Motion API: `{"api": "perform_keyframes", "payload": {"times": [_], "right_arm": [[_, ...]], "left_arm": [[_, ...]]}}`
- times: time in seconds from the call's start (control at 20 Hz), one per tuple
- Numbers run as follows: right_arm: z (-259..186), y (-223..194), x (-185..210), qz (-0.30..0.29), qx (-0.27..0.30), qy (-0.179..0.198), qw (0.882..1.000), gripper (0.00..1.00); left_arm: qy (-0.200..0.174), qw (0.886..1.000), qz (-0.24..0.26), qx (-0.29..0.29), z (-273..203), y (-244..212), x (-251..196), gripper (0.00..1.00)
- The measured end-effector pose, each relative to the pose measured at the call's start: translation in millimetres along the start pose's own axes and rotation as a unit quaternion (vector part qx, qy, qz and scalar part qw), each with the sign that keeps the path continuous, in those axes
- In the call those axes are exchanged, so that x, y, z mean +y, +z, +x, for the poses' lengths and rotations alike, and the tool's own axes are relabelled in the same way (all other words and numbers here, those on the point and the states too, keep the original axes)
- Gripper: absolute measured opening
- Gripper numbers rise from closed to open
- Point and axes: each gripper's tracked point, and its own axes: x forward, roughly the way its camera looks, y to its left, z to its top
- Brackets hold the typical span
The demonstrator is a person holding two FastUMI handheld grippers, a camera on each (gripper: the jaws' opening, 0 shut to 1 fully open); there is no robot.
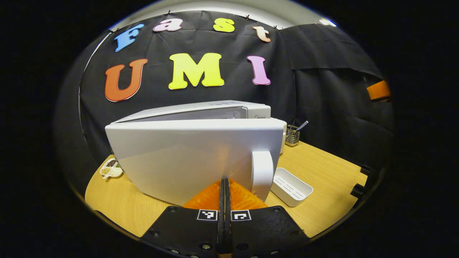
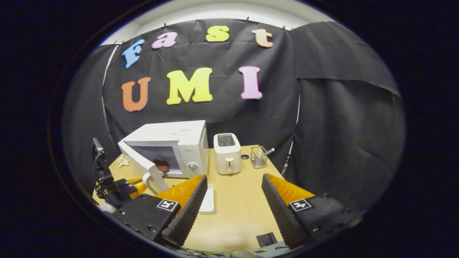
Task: Open the microwave oven with the left hand, put the food in, and close the microwave oven.
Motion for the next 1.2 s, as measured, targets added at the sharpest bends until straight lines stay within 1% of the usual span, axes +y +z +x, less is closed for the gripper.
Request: {"api": "perform_keyframes", "payload": {"times": [0.2,0.35,0.7,0.75,0.85,0.9,1.05,1.15,1.2], "right_arm": [[4.0,-4.6,-14.6,-0.001,0.010,-0.010,1.000,0.98],[5.7,-5.7,-24.5,0.000,0.014,-0.020,1.000,0.98],[13.9,-8.8,-40.7,0.000,0.022,-0.027,0.999,0.98],[15.6,-9.0,-43.5,-0.001,0.023,-0.029,0.999,0.98],[18.8,-9.2,-48.0,0.003,0.025,-0.031,0.999,0.98],[20.7,-8.9,-48.5,0.004,0.027,-0.031,0.999,0.98],[25.8,-9.1,-49.7,0.007,0.031,-0.030,0.999,0.98],[28.3,-10.0,-49.9,0.010,0.034,-0.030,0.999,0.98],[29.9,-10.4,-48.6,0.011,0.036,-0.026,0.999,0.98]], "left_arm": [[0.004,1.000,-0.007,-0.004,26.1,6.3,-4.0,0.00],[0.014,1.000,-0.015,-0.008,45.6,11.7,-1.5,0.00],[0.033,0.999,-0.013,-0.017,89.5,24.4,0.8,0.00],[0.042,0.999,-0.011,-0.020,94.9,27.4,4.8,0.00],[0.056,0.998,-0.021,-0.019,103.0,28.7,11.1,0.00],[0.056,0.998,-0.030,-0.020,103.8,28.2,9.4,0.00],[0.061,0.998,-0.014,-0.023,107.1,28.1,8.6,0.00],[0.061,0.997,-0.030,-0.024,113.2,27.4,5.5,0.00],[0.070,0.997,-0.033,-0.024,119.5,27.8,9.0,0.00]]}}
